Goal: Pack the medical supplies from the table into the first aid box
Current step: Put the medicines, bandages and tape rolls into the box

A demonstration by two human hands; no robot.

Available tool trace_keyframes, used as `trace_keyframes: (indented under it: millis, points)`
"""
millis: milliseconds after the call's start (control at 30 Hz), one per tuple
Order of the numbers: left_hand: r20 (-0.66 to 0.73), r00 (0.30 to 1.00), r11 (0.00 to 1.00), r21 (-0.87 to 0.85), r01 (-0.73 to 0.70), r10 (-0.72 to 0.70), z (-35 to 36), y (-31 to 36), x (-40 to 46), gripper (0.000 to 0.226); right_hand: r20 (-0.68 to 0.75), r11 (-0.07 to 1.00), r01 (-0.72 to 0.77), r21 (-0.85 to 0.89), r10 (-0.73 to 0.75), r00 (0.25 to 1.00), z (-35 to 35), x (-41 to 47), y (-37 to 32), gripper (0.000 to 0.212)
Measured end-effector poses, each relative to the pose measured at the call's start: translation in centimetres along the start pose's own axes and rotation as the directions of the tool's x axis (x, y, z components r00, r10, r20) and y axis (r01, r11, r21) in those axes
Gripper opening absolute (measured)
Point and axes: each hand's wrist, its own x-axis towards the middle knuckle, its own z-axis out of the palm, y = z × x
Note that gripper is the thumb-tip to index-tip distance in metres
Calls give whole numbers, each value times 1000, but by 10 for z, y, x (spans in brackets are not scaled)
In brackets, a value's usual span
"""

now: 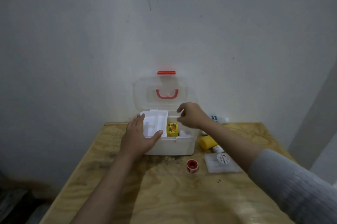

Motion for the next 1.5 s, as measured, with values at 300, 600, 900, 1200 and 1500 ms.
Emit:
trace_keyframes:
  millis: [300,600,900,1200,1500]
  points:
    - [-3,1000,1000,-12,14,-14,2,-3,3,96,-25,992,-58,-114,55,998,-78,-40,86,19]
    - [29,998,998,23,60,-61,4,-3,4,97,159,976,-164,-142,186,970,-47,-56,141,31]
    - [25,997,997,26,76,-77,2,0,3,95,162,990,-128,-59,136,977,-52,-51,153,22]
    - [23,997,997,13,76,-77,4,-1,3,97,-102,984,98,148,-84,991,-93,-57,112,18]
    - [25,998,998,-18,63,-62,2,1,1,98,-177,952,236,197,-203,963,-114,-58,45,23]
